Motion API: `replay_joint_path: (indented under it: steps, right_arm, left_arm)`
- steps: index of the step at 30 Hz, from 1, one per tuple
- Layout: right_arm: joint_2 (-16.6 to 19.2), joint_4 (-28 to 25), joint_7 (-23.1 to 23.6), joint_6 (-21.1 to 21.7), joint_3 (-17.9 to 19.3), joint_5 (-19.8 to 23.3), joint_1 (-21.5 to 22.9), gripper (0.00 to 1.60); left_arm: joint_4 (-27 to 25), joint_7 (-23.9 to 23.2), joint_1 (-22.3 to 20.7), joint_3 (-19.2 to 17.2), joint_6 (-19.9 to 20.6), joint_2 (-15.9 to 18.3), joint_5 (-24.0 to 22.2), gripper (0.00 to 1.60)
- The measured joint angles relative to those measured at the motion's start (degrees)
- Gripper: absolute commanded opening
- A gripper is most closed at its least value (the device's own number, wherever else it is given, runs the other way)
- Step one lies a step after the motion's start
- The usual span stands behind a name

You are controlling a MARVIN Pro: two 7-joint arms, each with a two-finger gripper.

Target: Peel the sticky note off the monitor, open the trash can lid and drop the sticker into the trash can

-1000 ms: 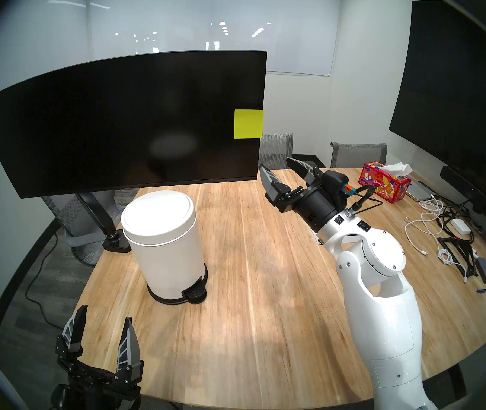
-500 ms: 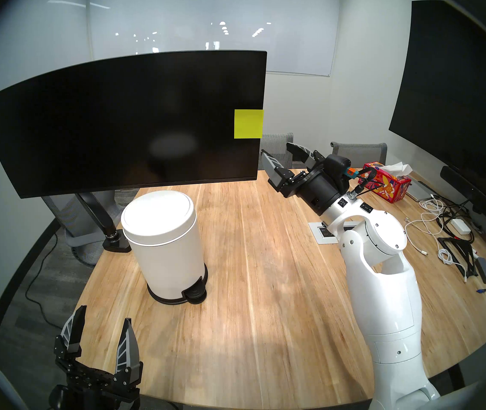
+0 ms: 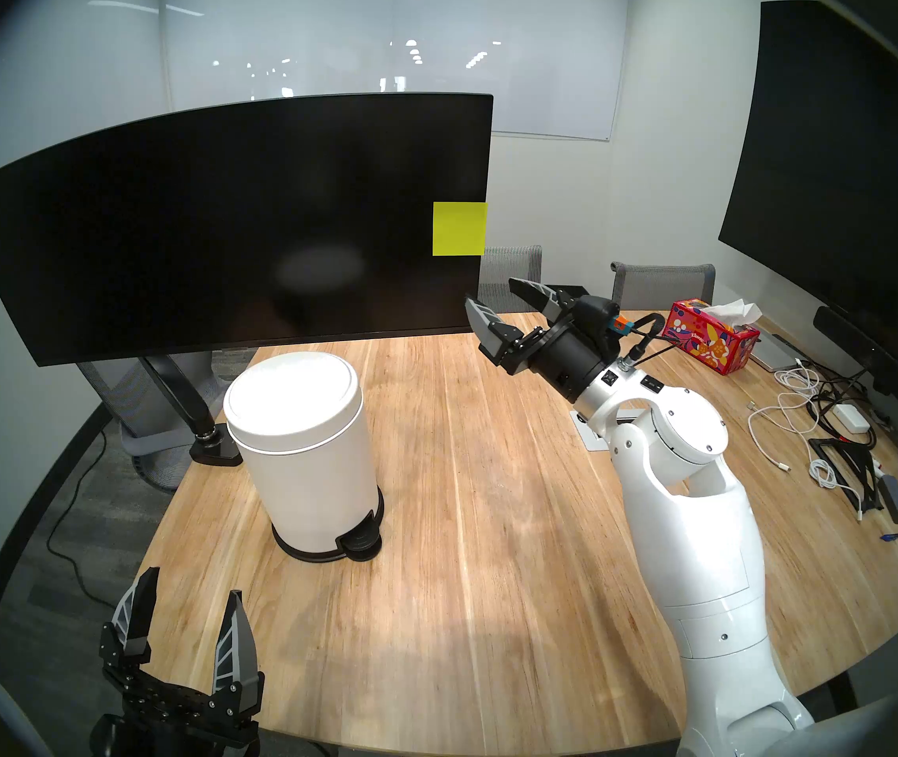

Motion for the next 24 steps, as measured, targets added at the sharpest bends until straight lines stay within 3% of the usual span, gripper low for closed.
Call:
replay_joint_path:
  steps: [15, 24]
  right_arm:
    - [-2.0, 7.3, -1.3, 0.0, -1.3, -2.3, 7.2, 1.6]
    - [-2.2, 7.4, -0.7, 0.0, -0.5, -1.4, 8.7, 1.6]
  left_arm:
    - [-0.4, -0.1, 1.1, -2.0, 0.0, 0.0, -2.4, 1.6]
    - [-0.6, -0.2, 1.4, -2.0, 0.0, 0.0, -3.4, 1.6]
